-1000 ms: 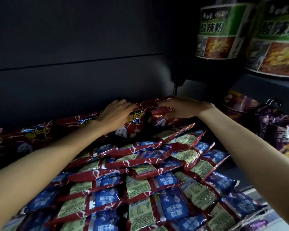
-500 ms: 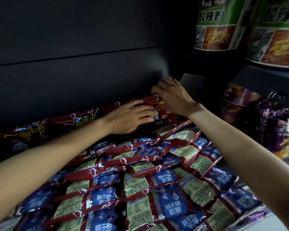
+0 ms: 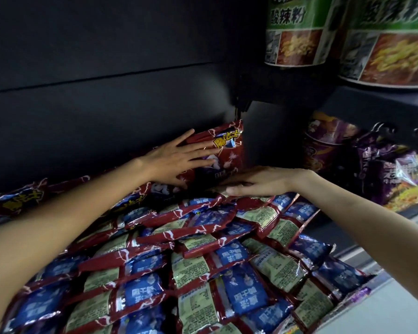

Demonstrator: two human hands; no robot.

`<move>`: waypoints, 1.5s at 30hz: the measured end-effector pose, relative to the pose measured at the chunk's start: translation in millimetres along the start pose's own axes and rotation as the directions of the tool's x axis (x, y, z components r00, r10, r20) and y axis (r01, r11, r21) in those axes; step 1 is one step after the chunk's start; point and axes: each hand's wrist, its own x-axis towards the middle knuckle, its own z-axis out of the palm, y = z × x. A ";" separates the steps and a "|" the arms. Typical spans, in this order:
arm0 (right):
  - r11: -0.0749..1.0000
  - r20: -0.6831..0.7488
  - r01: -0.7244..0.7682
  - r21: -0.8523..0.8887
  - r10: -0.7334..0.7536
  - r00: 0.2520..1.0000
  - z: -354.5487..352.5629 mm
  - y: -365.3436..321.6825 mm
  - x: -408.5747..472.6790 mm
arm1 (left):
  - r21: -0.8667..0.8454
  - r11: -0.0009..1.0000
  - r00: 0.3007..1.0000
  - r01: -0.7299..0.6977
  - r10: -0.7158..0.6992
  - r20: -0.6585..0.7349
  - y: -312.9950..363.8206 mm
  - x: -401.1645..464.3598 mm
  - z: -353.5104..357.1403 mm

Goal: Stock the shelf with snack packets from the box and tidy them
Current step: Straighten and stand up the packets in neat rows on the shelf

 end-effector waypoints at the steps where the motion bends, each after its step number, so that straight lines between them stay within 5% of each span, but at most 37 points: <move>1: 1.000 0.003 -0.009 0.001 0.009 1.000 0.8 1.9 -2.3 | 0.010 1.000 1.000 -0.010 0.010 -0.004 0.2 1.0 1.9; 5: 0.991 0.036 -0.068 -0.118 0.073 0.997 0.9 -0.1 -15.8 | 0.026 0.997 0.991 -0.077 0.073 0.113 4.3 9.9 6.7; 11: 0.975 0.045 -0.144 -0.170 0.153 0.987 -7.7 -19.1 -32.9 | 0.005 0.997 0.986 -0.073 0.073 -0.153 0.4 9.2 1.6; 16: 0.966 -0.084 -0.086 -0.242 0.068 0.994 -13.3 -24.5 -35.6 | -0.027 0.999 0.996 0.038 -0.040 -0.085 -3.3 0.6 12.3; 21: 0.960 -0.432 -0.046 -0.276 -0.081 0.898 -23.9 -29.6 -12.7 | -0.103 0.995 0.995 -0.005 -0.006 -0.104 -6.9 -1.9 10.8; 27: 0.925 -0.329 -0.093 -0.370 -0.036 0.944 -22.1 -27.5 20.8 | -0.156 0.985 0.980 0.079 -0.106 -0.167 -10.9 -34.1 1.1; 37: 0.916 -0.405 -0.079 -0.393 -0.095 0.910 -26.0 -46.1 23.4 | -0.144 0.975 0.962 0.171 -0.197 -0.188 -14.8 -63.4 -13.8; 41: 0.917 -0.434 0.087 -0.390 -0.267 0.861 -29.4 -73.6 22.5 | -0.259 0.938 0.893 0.228 -0.308 -0.328 -6.7 -95.9 -46.1; 45: 0.861 -0.360 0.286 -0.421 -0.448 0.819 -26.6 -104.4 29.4 | -0.555 0.702 0.737 0.445 -0.639 -0.218 17.4 -157.6 -70.9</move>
